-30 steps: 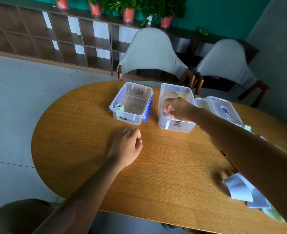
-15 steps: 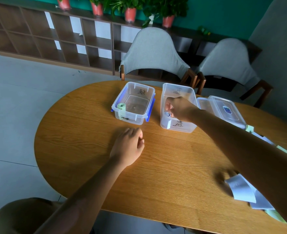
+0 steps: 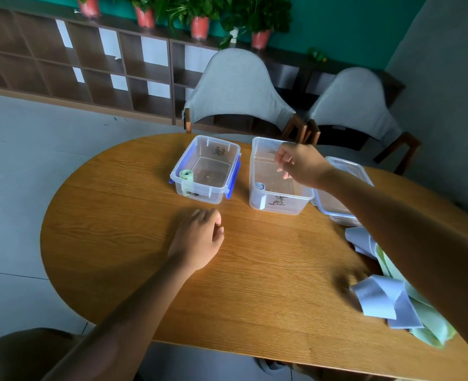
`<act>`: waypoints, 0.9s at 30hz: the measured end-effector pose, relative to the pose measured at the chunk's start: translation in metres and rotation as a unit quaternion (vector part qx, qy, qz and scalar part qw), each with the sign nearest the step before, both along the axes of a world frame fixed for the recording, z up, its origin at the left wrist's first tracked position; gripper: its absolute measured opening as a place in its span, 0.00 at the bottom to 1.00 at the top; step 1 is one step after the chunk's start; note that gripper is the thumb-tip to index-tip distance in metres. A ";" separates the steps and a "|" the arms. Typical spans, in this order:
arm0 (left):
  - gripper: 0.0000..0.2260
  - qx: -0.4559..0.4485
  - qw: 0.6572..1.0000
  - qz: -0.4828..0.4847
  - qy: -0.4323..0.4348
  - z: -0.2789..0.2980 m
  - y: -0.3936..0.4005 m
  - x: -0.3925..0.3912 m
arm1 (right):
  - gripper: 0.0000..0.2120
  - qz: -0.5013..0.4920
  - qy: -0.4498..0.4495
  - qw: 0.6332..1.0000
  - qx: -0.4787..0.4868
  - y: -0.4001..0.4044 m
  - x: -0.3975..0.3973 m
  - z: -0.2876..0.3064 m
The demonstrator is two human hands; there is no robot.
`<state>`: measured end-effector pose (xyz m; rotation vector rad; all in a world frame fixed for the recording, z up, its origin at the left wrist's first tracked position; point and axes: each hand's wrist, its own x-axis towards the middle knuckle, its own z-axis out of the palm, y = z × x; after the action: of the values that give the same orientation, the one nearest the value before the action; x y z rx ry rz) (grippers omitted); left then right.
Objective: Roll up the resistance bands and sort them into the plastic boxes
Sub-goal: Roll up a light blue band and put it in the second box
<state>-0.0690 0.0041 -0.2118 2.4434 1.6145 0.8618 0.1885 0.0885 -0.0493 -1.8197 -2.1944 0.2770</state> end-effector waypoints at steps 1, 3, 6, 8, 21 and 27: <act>0.05 0.002 1.000 -0.001 -0.002 0.000 0.000 0.000 | 0.11 -0.004 0.007 1.000 0.006 -0.004 0.005 0.004; 0.05 0.005 1.000 -0.002 -0.005 -0.001 0.000 0.001 | 0.09 -0.012 0.013 1.000 0.013 -0.012 0.015 0.008; 0.05 0.008 1.000 -0.003 -0.005 0.000 0.000 0.001 | 0.06 -0.029 0.008 0.999 0.016 -0.025 0.031 0.009; 0.06 0.011 1.000 -0.005 -0.008 0.000 0.000 0.001 | 0.05 -0.044 0.000 0.999 0.018 -0.034 0.042 0.007; 0.07 0.005 1.000 -0.009 -0.006 0.003 -0.003 0.000 | 0.16 -0.125 -0.308 0.941 -0.068 -0.103 0.129 -0.054; 0.07 -0.002 1.000 -0.010 -0.012 0.007 -0.006 -0.001 | 0.14 -0.181 -0.289 0.939 -0.044 -0.121 0.144 -0.067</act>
<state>-0.0703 -0.0015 -0.2052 2.4326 1.5803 0.8797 0.3327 -0.0326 -0.1167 -2.5603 -2.1304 -0.2802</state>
